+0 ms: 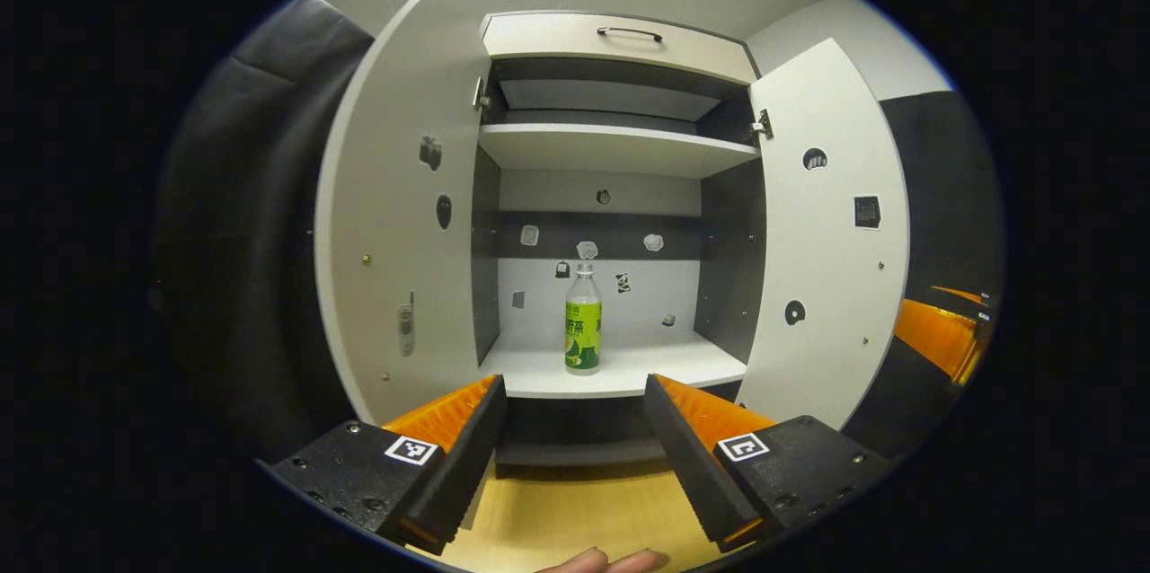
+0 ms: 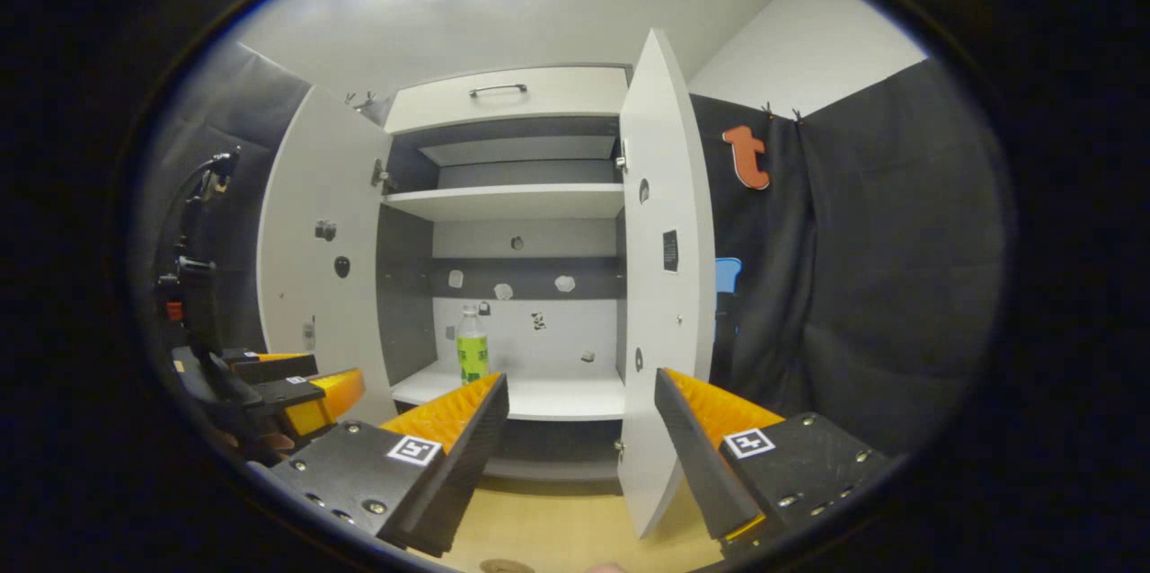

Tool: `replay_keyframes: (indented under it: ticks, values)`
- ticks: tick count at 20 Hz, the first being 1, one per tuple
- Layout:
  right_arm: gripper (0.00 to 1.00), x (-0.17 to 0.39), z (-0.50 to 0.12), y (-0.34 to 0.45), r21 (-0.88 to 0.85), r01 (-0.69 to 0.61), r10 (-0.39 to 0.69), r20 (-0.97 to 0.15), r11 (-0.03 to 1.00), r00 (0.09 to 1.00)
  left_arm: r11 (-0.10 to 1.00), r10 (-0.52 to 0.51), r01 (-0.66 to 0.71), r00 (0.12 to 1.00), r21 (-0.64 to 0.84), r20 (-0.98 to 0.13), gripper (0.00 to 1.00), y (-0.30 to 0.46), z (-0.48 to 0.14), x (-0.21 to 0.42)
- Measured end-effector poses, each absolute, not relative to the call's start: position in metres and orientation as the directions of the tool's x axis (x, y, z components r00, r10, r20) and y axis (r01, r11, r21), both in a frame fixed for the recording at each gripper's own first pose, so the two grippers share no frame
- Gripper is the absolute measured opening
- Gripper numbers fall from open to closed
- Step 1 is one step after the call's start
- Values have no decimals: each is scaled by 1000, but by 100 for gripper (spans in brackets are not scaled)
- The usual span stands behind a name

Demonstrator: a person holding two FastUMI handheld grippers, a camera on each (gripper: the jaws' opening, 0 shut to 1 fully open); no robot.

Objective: Grasp the bottle in the cabinet with the left hand and place it on the coaster, then close the right door with the right hand and the left door with the left hand.

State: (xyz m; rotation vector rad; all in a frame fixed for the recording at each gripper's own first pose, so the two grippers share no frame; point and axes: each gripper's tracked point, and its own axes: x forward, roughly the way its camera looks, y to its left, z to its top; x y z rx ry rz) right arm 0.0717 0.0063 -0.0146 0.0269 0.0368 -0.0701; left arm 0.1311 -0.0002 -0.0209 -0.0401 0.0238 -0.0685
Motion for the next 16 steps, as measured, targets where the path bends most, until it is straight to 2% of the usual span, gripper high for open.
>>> replay_keyframes:
  ticks: [9,16]
  values:
    - [98,101,-10,-3,25,100,-99,-26,995,995,996,-90,91,996,-23,17,97,-14,-10,240]
    - [99,109,-2,-8,36,116,-116,0,993,993,995,-92,91,996,-47,-10,98,-16,-39,330]
